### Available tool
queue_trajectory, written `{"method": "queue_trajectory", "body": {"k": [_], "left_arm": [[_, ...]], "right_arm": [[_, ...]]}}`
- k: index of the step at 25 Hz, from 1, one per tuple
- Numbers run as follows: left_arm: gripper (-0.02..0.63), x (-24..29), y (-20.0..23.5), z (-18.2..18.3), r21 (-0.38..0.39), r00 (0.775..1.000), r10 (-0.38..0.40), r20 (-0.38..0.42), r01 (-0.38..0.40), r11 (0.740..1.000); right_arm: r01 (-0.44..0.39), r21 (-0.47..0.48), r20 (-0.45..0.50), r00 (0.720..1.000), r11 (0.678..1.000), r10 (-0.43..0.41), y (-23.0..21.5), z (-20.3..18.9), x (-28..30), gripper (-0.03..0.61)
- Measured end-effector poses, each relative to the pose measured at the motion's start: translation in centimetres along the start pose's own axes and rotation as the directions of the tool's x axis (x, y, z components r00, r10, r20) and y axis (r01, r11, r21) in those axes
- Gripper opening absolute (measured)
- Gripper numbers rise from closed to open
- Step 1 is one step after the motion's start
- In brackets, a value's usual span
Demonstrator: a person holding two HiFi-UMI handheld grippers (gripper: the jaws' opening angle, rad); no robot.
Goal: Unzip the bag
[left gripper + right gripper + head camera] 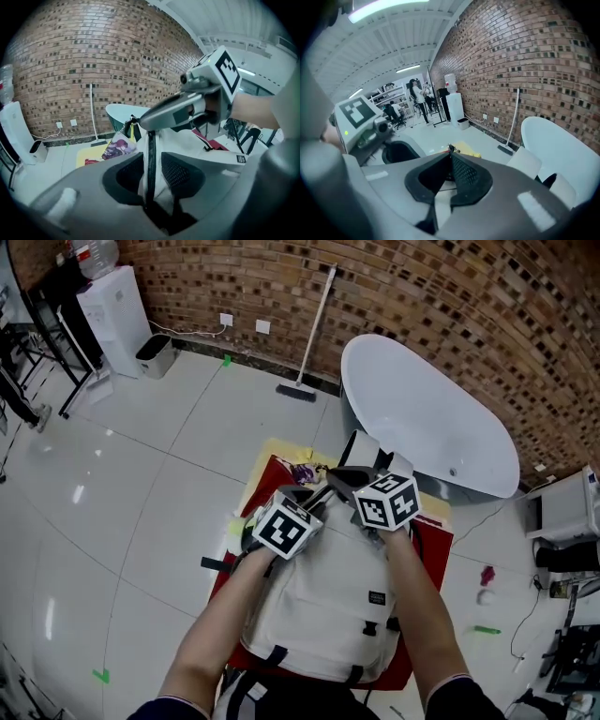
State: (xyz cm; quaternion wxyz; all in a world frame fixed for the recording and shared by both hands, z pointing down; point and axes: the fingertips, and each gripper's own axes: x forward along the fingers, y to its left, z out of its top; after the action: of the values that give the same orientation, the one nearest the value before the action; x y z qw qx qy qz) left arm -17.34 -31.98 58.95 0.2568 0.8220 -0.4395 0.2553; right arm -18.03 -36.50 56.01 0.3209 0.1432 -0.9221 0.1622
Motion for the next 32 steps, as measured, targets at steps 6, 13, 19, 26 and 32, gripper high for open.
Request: {"method": "queue_trajectory", "body": {"k": [6, 13, 19, 26, 32], "left_arm": [[0.051, 0.6, -0.3, -0.3, 0.013, 0.999, 0.022, -0.024, -0.022, 1.000], [0.046, -0.9, -0.7, 0.7, 0.027, 1.000, 0.026, 0.002, -0.026, 0.999], [0.043, -2.0, -2.0, 1.2, 0.031, 1.000, 0.014, 0.024, -0.014, 0.999], [0.038, -4.0, -1.9, 0.3, 0.007, 0.999, 0.020, 0.040, -0.021, 1.000], [0.040, -4.7, -1.4, -0.8, -0.037, 0.998, 0.046, 0.044, -0.044, 0.998]], "right_arm": [[0.023, 0.087, 0.021, 0.999, 0.996, -0.025, -1.7, -0.3, -1.3, 0.021], [0.034, 0.156, 0.080, 0.996, 0.987, -0.047, -3.1, 0.4, -3.3, 0.023], [0.014, 0.230, 0.138, 0.989, 0.973, -0.047, -3.8, 0.4, -5.2, 0.026], [0.124, 0.343, 0.156, 0.970, 0.931, -0.187, -7.7, -2.6, -9.5, 0.020], [0.140, 0.420, 0.169, 0.959, 0.897, -0.229, -8.9, -5.7, -11.9, 0.020]]}}
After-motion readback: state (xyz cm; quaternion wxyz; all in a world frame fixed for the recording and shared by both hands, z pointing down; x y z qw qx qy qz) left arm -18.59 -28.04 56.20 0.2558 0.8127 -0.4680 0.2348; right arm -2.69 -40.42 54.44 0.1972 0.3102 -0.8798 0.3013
